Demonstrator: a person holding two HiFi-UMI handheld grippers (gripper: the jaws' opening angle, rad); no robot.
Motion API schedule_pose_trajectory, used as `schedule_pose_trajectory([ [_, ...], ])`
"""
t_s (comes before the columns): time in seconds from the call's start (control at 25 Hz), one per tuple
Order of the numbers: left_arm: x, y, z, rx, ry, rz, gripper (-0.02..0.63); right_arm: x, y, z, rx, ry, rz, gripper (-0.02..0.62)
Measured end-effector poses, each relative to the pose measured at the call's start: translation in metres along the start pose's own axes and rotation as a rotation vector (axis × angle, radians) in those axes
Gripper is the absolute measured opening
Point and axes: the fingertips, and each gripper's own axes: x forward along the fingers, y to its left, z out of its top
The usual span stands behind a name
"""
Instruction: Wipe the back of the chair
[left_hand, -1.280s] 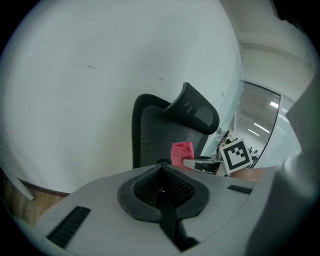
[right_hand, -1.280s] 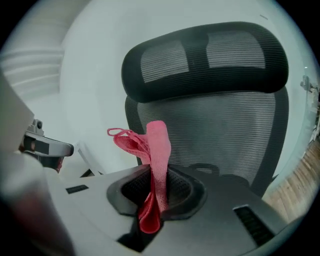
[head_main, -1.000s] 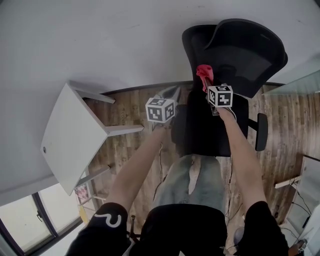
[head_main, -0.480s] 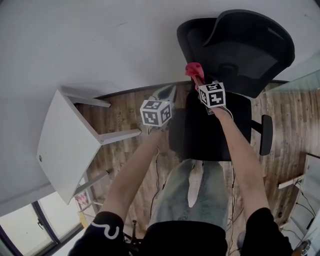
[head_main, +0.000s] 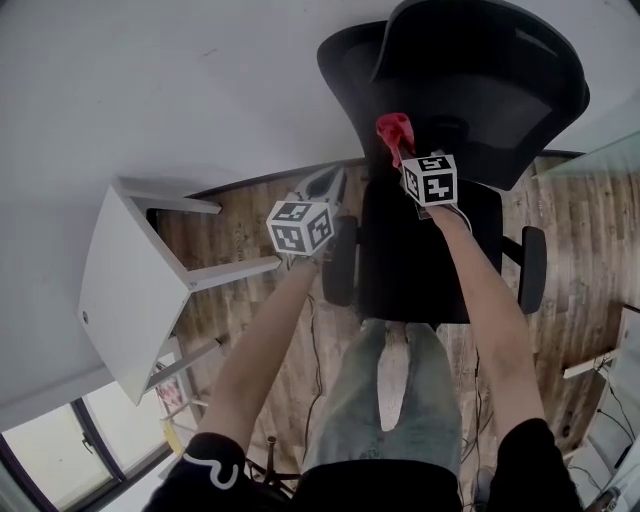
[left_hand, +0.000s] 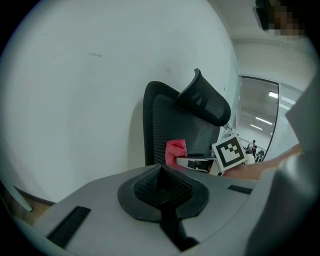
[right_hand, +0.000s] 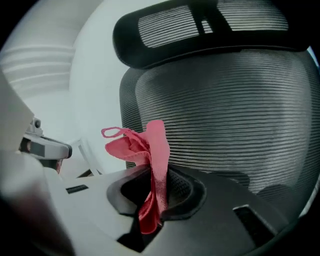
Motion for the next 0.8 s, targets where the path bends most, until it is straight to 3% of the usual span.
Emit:
schedule_pose_trajectory([
  [0.44, 0.049, -0.076, 0.0, -0.005, -0.004, -0.027, 0.025, -0.055, -0.09, -0.01, 0.042, -0.009, -0.052, 0.071],
  [0.8, 0.084, -0.131, -0.001, 0.007, 0.0, -0.06, 0.025, -0.106, -0.176, -0.027, 0.103, -0.012, -0.142, 0.071],
])
